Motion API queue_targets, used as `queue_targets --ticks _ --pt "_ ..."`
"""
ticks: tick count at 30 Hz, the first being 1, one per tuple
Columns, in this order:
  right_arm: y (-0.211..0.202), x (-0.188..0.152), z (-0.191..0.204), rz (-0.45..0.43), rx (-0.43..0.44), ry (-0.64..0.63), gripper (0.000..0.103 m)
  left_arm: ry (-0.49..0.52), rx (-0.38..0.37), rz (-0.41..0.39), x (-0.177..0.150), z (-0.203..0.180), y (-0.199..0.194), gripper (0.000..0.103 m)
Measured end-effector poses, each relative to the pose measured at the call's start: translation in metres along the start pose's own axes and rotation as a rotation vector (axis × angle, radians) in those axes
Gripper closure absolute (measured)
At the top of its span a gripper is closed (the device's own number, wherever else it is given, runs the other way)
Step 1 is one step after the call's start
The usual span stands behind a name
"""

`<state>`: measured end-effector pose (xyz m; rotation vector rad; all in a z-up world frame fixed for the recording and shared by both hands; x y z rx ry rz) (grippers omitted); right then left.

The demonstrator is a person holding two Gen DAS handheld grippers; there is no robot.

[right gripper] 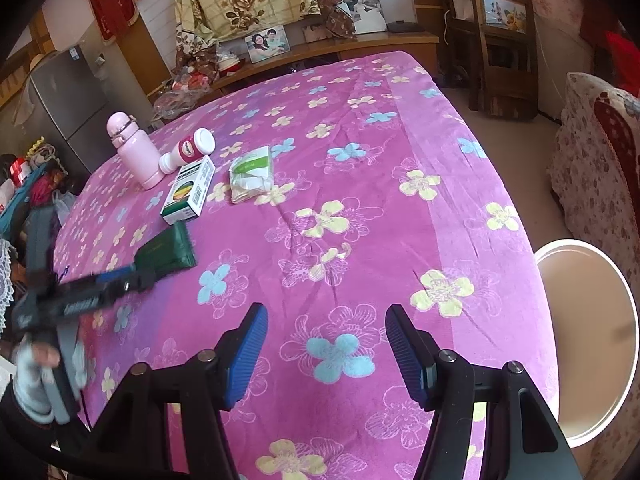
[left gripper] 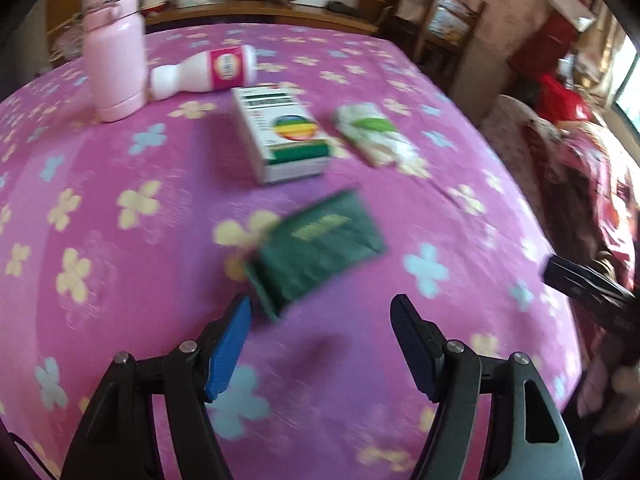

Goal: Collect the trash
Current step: 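Lower the left gripper onto the dark green pouch and close it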

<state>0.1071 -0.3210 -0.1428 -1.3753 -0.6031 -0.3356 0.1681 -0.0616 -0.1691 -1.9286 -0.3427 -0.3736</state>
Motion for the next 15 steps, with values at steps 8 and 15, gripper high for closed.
queue_targets --ticks 8,15 --pt "-0.003 -0.003 0.001 -0.001 0.001 -0.004 0.038 0.038 0.033 -0.092 0.026 0.002 -0.010 0.027" --pt "-0.008 -0.006 -0.002 -0.003 -0.001 0.009 0.036 -0.079 0.203 -0.178 0.063 0.040 0.006 0.027"
Point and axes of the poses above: each gripper's, at about its wrist camera, not at the fingertips, and y roughly the way its jaws point, z to its left, x to its top, the point moved 4 cm from there along y, roughly the way its jaws point, and after that the axes turned 14 degrees about -y, right-handed, at the moved point
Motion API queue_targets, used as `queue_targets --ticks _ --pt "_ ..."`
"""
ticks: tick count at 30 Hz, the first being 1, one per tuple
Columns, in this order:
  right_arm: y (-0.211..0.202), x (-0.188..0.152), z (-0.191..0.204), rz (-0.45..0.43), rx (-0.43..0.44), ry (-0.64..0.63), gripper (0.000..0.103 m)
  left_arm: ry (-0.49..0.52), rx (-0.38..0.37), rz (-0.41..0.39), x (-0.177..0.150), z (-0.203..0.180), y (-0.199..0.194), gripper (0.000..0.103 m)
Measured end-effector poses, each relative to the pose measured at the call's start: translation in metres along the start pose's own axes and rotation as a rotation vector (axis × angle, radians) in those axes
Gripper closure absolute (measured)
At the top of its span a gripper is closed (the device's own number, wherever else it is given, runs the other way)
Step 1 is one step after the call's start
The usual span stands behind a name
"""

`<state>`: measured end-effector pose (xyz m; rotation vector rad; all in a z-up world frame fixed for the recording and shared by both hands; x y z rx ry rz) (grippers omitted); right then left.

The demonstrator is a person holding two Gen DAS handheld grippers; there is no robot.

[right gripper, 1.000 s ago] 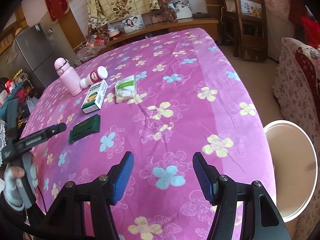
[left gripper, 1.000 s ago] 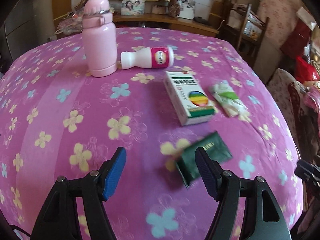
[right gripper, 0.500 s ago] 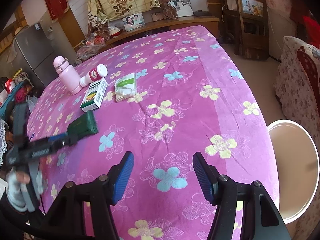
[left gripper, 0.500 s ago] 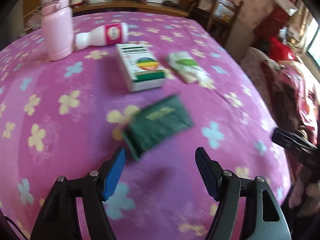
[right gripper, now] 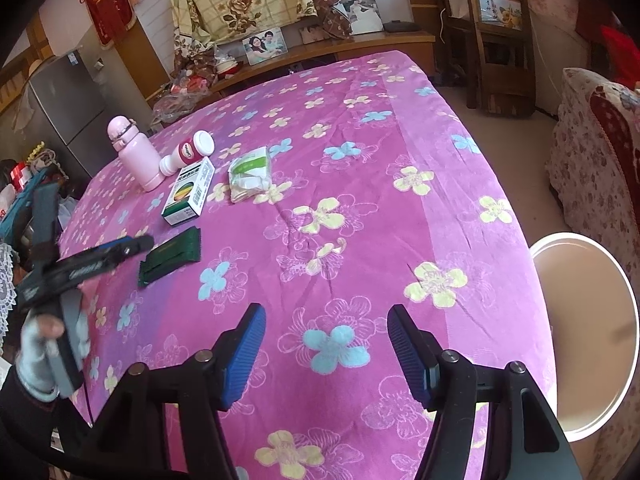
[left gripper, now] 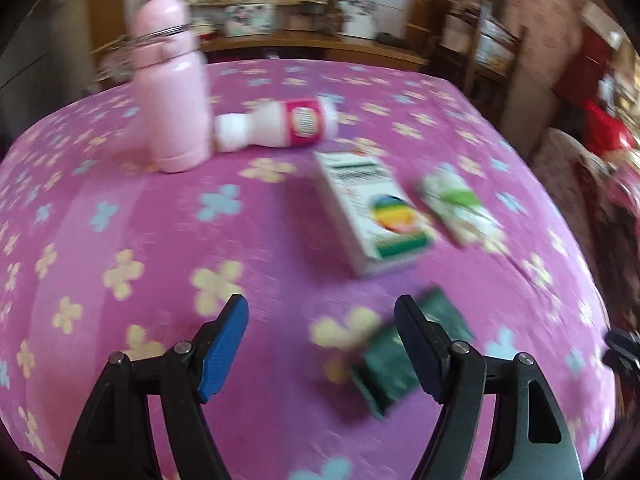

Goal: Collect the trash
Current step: 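Lower the left gripper onto the dark green pouch and close it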

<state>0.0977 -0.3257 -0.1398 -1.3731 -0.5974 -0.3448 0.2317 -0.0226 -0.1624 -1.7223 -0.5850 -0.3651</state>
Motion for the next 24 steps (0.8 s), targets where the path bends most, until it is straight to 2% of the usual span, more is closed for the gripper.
queue_targets --ticks 2,4,9,14,16,21,24 --pt "0.000 -0.001 0.000 0.002 -0.003 -0.003 0.036 -0.016 0.038 0.009 0.002 0.008 0.006 0.027" --pt "0.000 -0.001 -0.002 0.004 -0.002 0.001 0.036 -0.003 0.044 0.046 -0.003 0.007 0.014 0.027" --pt "0.002 -0.001 -0.003 0.003 0.004 0.008 0.036 0.101 0.024 0.084 -0.031 -0.011 0.008 0.027" --pt "0.003 -0.001 -0.002 0.002 0.009 0.012 0.036 0.177 -0.070 0.128 -0.061 -0.035 -0.010 0.027" --pt "0.003 -0.001 -0.003 0.003 0.009 0.012 0.036 0.177 -0.082 0.124 -0.063 -0.038 -0.015 0.027" --pt "0.000 -0.003 -0.003 -0.001 0.009 0.013 0.036 0.106 -0.163 0.134 -0.061 -0.039 -0.029 0.027" --pt "-0.001 -0.004 -0.004 0.002 0.006 0.012 0.036 0.090 -0.178 0.132 -0.058 -0.041 -0.033 0.027"
Point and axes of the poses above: each gripper's, at about its wrist camera, not at the fingertips, and y roughly the way its jaws point, z to its left, x to its top, the point moved 4 cm from there along y, roughly the way its jaws point, and after that the axes turned 14 degrees about -y, right-handed, at the moved point
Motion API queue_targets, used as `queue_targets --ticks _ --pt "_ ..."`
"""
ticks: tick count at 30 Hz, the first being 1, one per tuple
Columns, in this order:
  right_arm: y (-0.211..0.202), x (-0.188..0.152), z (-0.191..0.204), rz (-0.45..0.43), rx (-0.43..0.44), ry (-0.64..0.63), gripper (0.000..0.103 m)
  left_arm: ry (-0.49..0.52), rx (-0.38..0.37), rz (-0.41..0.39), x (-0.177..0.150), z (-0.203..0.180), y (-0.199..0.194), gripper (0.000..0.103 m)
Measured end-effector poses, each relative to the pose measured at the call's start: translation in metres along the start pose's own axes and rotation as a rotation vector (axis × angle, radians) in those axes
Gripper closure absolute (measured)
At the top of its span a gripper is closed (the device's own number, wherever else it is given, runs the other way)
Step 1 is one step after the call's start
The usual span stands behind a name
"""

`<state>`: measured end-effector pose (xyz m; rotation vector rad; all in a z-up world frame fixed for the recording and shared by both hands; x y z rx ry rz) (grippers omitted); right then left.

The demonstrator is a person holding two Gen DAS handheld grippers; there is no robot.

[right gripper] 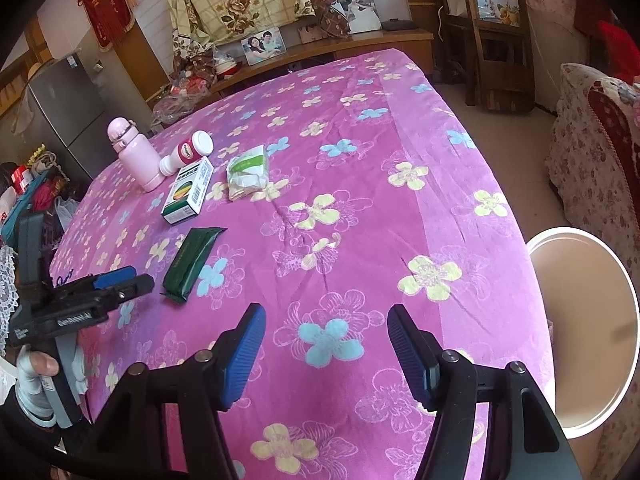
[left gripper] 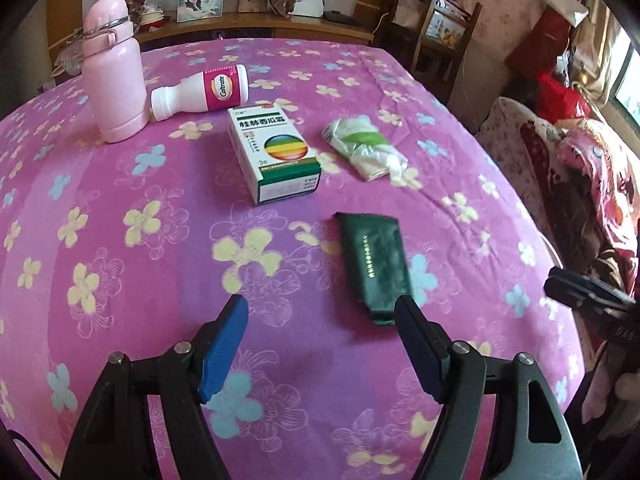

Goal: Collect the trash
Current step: 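Lower the left gripper onto the dark green pouch and close it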

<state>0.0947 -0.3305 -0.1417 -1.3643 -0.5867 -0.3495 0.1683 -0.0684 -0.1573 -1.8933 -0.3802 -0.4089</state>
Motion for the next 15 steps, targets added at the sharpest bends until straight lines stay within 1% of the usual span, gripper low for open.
queue_targets --ticks 6,11,15 --pt "-0.001 0.000 0.004 0.006 0.000 -0.015 0.036 -0.012 -0.012 -0.004 0.003 -0.015 0.003 0.027" --pt "-0.002 0.000 0.007 0.007 -0.002 -0.030 0.036 -0.027 -0.017 0.001 0.006 -0.025 0.013 0.027" --pt "-0.002 0.000 0.003 0.007 -0.001 -0.020 0.036 -0.025 -0.001 0.002 0.007 -0.029 0.019 0.027"
Point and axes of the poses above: each gripper's, at about its wrist camera, not at the fingertips, and y roughly the way its jaws point, z to its left, x to its top, the point moved 4 cm from there along y, roughly the way its jaws point, and after that the axes turned 14 degrees about -y, right-handed, at the moved point
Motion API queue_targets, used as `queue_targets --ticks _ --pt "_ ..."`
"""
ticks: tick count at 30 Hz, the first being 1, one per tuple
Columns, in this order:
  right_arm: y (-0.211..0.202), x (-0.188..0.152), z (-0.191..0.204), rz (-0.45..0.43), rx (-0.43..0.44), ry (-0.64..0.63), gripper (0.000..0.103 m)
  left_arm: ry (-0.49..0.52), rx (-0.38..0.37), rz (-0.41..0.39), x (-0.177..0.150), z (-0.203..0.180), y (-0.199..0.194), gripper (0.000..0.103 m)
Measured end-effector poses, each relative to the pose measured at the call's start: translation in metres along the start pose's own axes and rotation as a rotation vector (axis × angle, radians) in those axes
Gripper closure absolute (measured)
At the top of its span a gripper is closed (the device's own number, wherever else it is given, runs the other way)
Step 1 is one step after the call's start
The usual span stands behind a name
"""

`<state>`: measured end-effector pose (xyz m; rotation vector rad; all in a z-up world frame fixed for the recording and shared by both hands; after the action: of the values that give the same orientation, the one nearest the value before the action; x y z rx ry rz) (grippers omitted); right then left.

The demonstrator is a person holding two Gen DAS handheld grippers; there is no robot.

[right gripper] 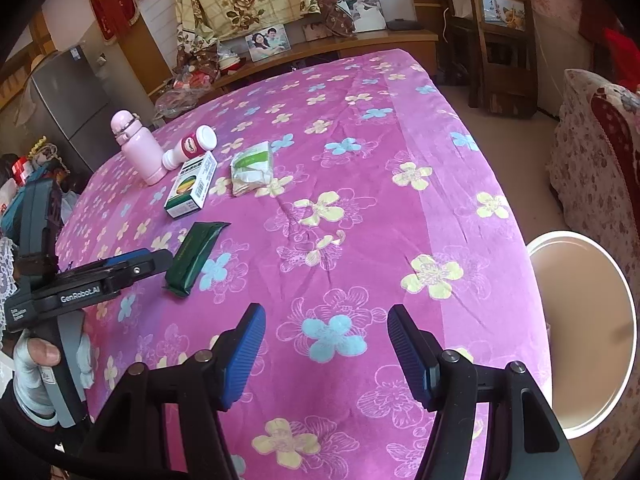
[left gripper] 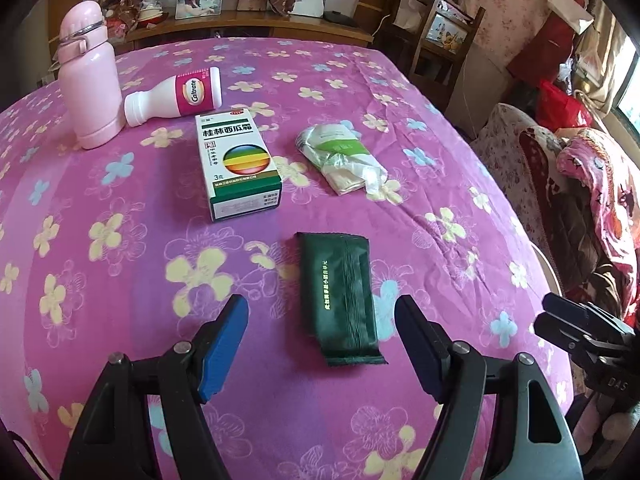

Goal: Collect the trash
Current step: 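Lower the left gripper onto the dark green pouch and close it, then bring the pouch to the right gripper while the right gripper grasps it with the white wrapper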

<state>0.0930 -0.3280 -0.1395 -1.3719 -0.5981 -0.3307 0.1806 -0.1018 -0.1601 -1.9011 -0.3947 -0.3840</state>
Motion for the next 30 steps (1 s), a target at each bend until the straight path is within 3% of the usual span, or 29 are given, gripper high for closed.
queue_targets --ticks 15,21,22,26,30 --pt "0.008 0.002 0.002 0.011 0.005 -0.005 0.036 0.009 0.043 -0.008 -0.004 -0.009 0.015 0.027" --pt "0.012 0.004 0.004 0.016 0.007 -0.008 0.036 -0.003 0.029 -0.014 -0.005 -0.006 0.018 0.028" --pt "0.013 0.004 0.004 0.019 0.006 -0.010 0.036 -0.002 0.024 -0.018 -0.005 -0.006 0.018 0.031" --pt "0.017 0.006 0.006 0.023 0.008 -0.013 0.036 0.004 0.025 -0.020 -0.004 -0.005 0.016 0.065" --pt "0.020 0.008 0.008 0.025 0.015 -0.010 0.036 -0.006 0.001 -0.019 -0.002 -0.001 0.012 0.077"
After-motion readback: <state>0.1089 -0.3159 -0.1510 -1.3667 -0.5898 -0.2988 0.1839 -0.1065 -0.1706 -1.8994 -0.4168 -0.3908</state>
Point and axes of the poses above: each gripper's, at about its wrist camera, not at the fingertips, and y roughly the way its jaws point, z to its left, x to its top, the point moved 4 cm from there along y, roughly the way its jaws point, and after that the axes turned 14 degrees about -y, right-handed, at the moved point
